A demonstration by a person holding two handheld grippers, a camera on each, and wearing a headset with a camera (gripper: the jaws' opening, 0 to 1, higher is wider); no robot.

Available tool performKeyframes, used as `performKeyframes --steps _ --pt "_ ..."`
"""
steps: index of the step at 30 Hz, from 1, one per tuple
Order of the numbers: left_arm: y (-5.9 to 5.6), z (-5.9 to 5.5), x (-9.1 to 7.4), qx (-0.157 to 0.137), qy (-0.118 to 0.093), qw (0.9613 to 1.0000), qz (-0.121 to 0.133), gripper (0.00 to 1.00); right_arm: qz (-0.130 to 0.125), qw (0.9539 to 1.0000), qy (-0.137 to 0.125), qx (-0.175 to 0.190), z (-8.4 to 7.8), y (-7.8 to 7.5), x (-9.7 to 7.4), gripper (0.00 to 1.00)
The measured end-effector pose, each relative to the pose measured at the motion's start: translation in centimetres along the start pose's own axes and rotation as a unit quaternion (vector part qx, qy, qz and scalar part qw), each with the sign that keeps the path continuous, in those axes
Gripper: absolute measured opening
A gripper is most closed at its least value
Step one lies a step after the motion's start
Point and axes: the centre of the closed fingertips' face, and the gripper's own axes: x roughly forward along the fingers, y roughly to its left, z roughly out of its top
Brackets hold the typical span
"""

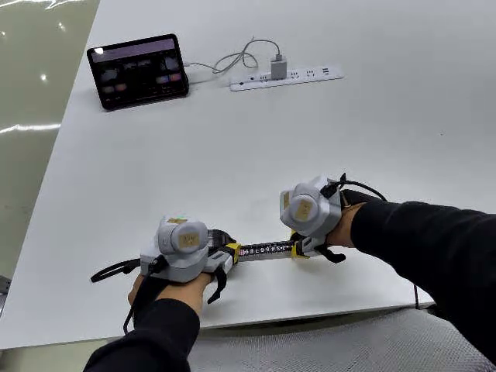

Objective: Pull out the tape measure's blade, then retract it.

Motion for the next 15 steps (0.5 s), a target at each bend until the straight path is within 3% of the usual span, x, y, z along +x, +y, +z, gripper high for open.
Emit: performKeyframes --steps 4,15 --pt "-0.01 -0.01 -0.01 0.000 0.000 1.0000 -0.001 0.56 0.003 0.9999 0.006 -0.011 0.17 0.03 0.12 0.10" --pt "0.02 0.01 0.01 0.000 0.000 1.0000 0.000 0.56 0.001 1.0000 0.001 -0.001 0.53 0.02 0.07 0.10"
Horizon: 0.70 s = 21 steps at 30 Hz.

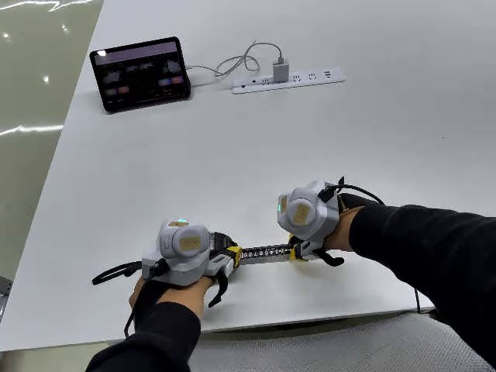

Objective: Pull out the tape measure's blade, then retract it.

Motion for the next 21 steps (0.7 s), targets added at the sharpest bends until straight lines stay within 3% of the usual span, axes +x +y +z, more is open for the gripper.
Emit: performKeyframes --steps 21 --pt "0.0 0.0 0.0 -0.001 -0.001 1.0000 0.000 0.56 0.007 0.9998 -0.017 -0.004 1.1 0.1 0.5 0.10"
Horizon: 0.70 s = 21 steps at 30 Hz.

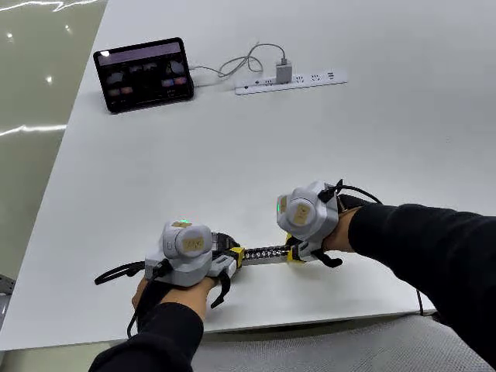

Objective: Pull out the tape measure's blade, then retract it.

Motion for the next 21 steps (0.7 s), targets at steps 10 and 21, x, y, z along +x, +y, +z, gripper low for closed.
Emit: performKeyframes --steps 10,21 --pt "0.01 -0.01 -0.03 -0.002 0.000 1.0000 0.000 0.56 -0.002 1.0000 -0.005 0.001 0.37 0.01 0.16 0.10" --pt "0.07 -0.02 -0.01 -0.002 0.000 1.0000 -0.001 0.56 -0.004 0.9999 -0.010 0.003 0.73 0.05 0.36 0.11"
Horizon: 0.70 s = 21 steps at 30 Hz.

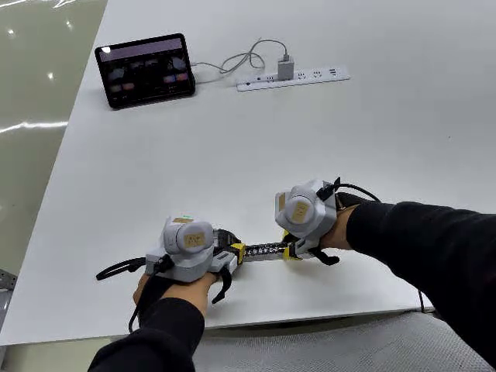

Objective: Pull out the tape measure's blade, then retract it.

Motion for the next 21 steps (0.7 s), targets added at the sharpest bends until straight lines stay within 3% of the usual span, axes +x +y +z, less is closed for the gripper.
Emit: performKeyframes --steps 10,13,21 --pt "0.01 0.04 0.02 0.000 -0.001 1.0000 0.000 0.56 0.002 1.0000 -0.008 0.002 0.34 0.10 0.17 0.11" --pt "0.00 0.03 0.00 0.000 -0.001 1.0000 -0.001 0.56 0.005 0.9995 -0.021 0.022 0.60 0.00 0.21 0.11" --pt "-0.03 0.08 -0.02 0.000 -0.001 1.0000 -0.001 0.56 0.005 0.9997 -0.022 0.005 0.77 0.21 0.24 0.11"
